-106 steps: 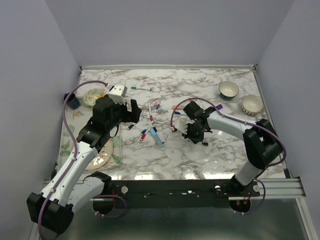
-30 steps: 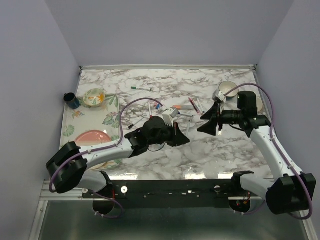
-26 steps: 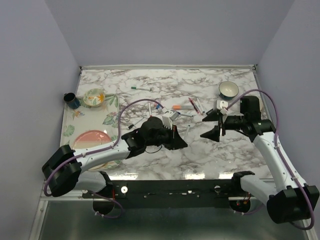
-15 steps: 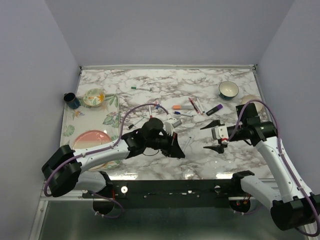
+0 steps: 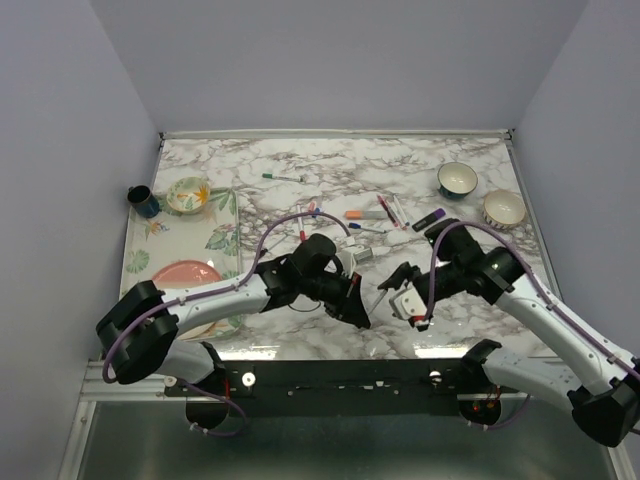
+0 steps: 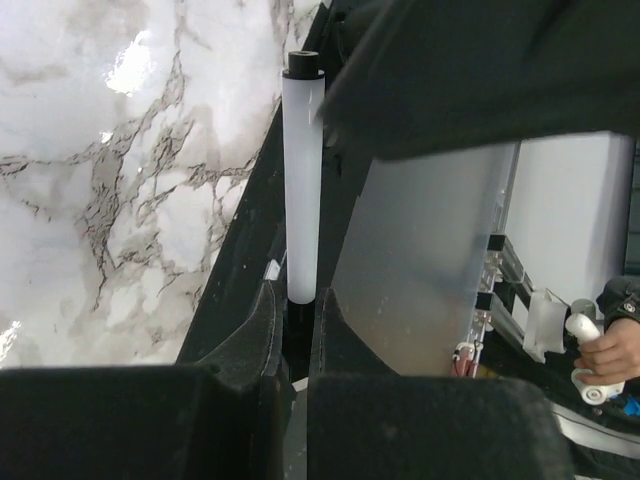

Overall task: Open the pen caps
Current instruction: Hold the pen cap with the left arm and grip the barrel with the right arm

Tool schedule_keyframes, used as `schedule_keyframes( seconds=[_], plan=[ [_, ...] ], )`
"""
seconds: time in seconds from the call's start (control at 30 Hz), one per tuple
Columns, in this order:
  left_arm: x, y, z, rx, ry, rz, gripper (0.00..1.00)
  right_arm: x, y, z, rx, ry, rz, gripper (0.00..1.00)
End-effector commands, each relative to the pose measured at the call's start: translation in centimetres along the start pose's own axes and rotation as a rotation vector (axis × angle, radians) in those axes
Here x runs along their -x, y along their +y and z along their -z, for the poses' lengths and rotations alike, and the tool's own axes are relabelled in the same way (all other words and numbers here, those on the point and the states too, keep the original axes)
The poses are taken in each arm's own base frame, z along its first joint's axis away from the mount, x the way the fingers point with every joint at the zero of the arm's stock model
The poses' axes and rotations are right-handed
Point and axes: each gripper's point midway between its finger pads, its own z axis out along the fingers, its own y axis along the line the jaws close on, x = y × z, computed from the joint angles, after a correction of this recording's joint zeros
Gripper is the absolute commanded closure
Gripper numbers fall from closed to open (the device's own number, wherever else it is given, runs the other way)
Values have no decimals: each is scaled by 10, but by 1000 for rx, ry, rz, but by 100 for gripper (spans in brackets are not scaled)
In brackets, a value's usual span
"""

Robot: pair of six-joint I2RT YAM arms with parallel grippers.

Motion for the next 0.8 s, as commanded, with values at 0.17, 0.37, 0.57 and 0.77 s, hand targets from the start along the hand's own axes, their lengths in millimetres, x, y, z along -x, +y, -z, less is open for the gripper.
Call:
schedule_keyframes(
  seconds=[0.17,0.37,0.57,0.77],
  plan=[
    [9,-21,-5,-100,59,-33,100,-20,16,-38,148,142,61,46],
    [11,-21,-5,-84,65,-32,96,-30,21,-44,174,212,74,89],
    [9,-19,0,-60,56,-42,76,-20,17,-37,114,189,57,100],
    [9,-19,3,-59,50,-47,68,-20,20,-38,109,185,25,99]
  ],
)
